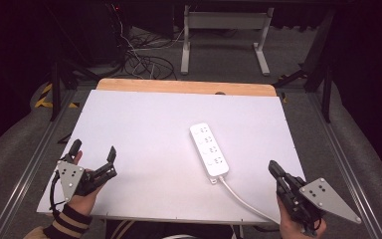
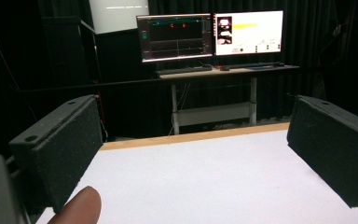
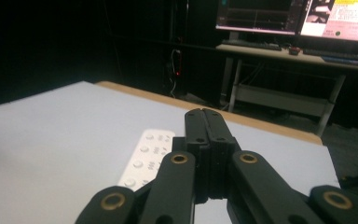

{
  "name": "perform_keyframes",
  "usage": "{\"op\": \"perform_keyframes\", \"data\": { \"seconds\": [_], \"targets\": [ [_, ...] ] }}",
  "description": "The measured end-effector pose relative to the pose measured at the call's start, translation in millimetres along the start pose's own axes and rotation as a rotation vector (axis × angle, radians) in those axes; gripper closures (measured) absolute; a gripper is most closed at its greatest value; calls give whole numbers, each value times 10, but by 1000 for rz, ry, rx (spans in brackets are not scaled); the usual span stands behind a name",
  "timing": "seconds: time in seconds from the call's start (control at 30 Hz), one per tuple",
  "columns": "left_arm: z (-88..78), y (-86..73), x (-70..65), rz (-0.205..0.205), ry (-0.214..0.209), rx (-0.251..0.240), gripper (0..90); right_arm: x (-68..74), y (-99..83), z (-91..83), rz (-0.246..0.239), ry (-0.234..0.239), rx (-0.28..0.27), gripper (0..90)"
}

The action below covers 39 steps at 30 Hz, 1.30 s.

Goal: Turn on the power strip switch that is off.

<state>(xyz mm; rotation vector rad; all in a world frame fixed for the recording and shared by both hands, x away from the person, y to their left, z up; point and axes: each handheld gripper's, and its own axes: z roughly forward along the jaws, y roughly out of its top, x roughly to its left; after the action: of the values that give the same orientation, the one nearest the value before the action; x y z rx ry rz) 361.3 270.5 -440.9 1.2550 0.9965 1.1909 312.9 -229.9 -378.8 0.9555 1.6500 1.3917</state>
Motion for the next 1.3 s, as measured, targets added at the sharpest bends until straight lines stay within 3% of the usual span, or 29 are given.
{"op": "perform_keyframes", "data": {
  "seconds": [0.23, 0.3, 0.5, 0.7, 0.8, 1.03, 1.3],
  "targets": [
    [4, -5, -4, 4, 1, 3, 37, 70, 291, -152, -5, 0, -11, 900],
    [5, -5, -12, 4, -1, 2, 37, 64, 325, -141, -2, 2, 22, 900],
    [8, -10, -18, 10, -2, 6, 37, 97, 436, -109, -13, 20, 39, 900],
    [1, -9, -16, 8, -4, 3, 37, 190, 499, 53, -40, 56, 87, 900],
    [-5, -9, -9, 10, -4, 3, 37, 248, 541, 207, -52, 93, 143, 900],
    [-33, -12, 4, 15, 1, 7, 37, 280, 564, 488, -35, 147, 225, 899],
    [-60, -24, 24, 23, 8, 19, 37, 254, 572, 792, -20, 172, 299, 881]
  ]
}}
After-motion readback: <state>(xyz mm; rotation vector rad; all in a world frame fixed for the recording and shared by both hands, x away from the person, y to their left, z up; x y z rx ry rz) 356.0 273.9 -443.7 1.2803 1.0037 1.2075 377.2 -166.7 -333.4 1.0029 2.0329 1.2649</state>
